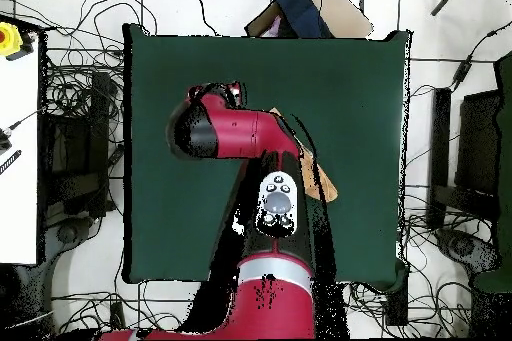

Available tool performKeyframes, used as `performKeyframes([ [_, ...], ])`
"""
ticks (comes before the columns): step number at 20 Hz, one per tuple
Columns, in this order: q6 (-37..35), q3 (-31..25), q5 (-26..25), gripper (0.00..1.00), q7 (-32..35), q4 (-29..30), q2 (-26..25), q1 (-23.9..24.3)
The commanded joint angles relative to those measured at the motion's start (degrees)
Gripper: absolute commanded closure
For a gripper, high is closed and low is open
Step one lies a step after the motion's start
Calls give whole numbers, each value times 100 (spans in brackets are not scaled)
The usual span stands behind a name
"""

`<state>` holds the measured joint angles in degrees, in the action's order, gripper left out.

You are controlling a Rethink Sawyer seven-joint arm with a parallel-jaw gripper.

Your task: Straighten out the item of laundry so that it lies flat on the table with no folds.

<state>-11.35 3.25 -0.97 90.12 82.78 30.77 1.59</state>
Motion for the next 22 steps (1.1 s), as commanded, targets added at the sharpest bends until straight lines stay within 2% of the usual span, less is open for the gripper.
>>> performKeyframes([
  [1,-1527,-39,-251,0,-54,-759,-266,209],
  [4,-1793,-354,-320,0,-339,-739,-234,527],
  [7,-1910,-435,-410,0,-459,-758,-204,702],
  [10,-1806,-432,-487,0,-331,-634,-243,765],
  [16,-1239,-722,-663,0,-93,291,-237,1051],
  [19,-820,-920,-780,0,65,485,-535,1187],
  [22,-384,-871,-922,0,384,470,-818,1124],
])
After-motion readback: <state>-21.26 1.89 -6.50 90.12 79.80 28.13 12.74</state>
